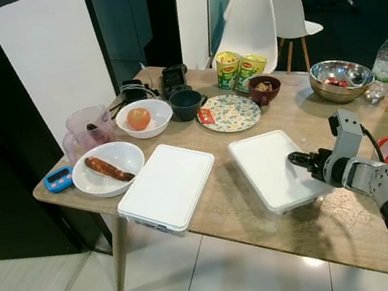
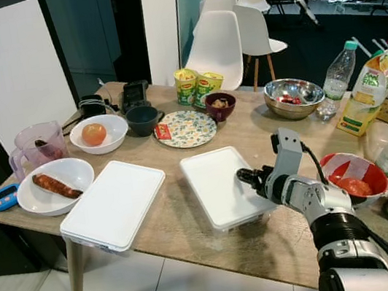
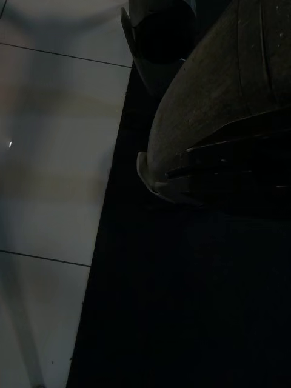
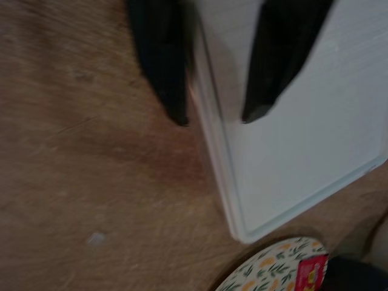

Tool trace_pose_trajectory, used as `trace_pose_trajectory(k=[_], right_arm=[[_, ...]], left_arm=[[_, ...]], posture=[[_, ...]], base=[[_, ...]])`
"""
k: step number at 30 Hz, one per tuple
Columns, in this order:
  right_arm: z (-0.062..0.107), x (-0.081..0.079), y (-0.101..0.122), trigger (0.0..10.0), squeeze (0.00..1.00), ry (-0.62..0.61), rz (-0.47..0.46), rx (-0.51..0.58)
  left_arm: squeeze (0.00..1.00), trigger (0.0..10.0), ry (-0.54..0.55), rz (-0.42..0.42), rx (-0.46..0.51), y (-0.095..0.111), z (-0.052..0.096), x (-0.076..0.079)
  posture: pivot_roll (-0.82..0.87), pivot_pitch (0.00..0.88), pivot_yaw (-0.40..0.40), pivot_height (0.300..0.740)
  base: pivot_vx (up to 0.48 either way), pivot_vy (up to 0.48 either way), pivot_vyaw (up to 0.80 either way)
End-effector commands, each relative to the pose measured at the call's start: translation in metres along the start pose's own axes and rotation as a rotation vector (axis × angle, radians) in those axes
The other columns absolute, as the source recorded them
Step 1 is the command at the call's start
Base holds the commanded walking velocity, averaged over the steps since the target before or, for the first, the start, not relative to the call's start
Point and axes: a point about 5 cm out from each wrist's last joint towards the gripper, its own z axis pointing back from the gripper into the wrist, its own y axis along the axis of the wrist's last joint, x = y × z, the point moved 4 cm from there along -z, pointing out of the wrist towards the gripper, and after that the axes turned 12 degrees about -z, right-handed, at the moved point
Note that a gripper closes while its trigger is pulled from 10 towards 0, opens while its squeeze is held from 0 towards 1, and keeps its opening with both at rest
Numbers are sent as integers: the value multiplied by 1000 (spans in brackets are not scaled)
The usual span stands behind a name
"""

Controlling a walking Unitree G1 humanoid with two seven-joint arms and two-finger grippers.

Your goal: Restocking fridge

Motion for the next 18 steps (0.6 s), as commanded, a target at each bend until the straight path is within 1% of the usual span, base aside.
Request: trace_pose_trajectory(k=[1, 8, 10, 11, 13, 14, 17, 18], right_arm=[[1, 14, -10, 0, 0, -60, -24, -35], [3, 18, -6, 0, 0, -77, -36, -15], [4, 20, -3, 0, 0, -85, -46, 1], [4, 20, -3, 0, 0, -85, -46, 1], [5, 21, -1, 0, 0, -82, -57, 10], [5, 21, -1, 0, 0, -82, -57, 10], [8, 19, 9, 0, 0, -44, -100, 42], [8, 19, 9, 0, 0, -44, -100, 42]], left_arm=[[0, 10000, -27, 17, -19, -6, -1, 10], [0, 10000, -34, 15, -4, -2, -3, 12], [0, 10000, -39, 36, 39, 9, -5, 12], [0, 10000, -39, 36, 39, 9, -5, 12], [0, 10000, -44, 55, 80, 20, -6, 11], [0, 10000, -44, 55, 80, 20, -6, 11], [0, 10000, -82, 114, 181, 43, -8, 12], [0, 10000, -82, 114, 181, 43, -8, 12]], posture=[[138, 0, -96, 740], [136, 0, -94, 740], [136, 0, -94, 740], [136, 0, -94, 740], [137, 0, -95, 740], [137, 0, -95, 740], [138, 0, -94, 740], [138, 0, -94, 740]], base=[[0, 0, 0], [0, 0, 0], [0, 0, 0], [0, 0, 0], [0, 0, 0], [0, 0, 0], [0, 0, 0], [0, 0, 0]])
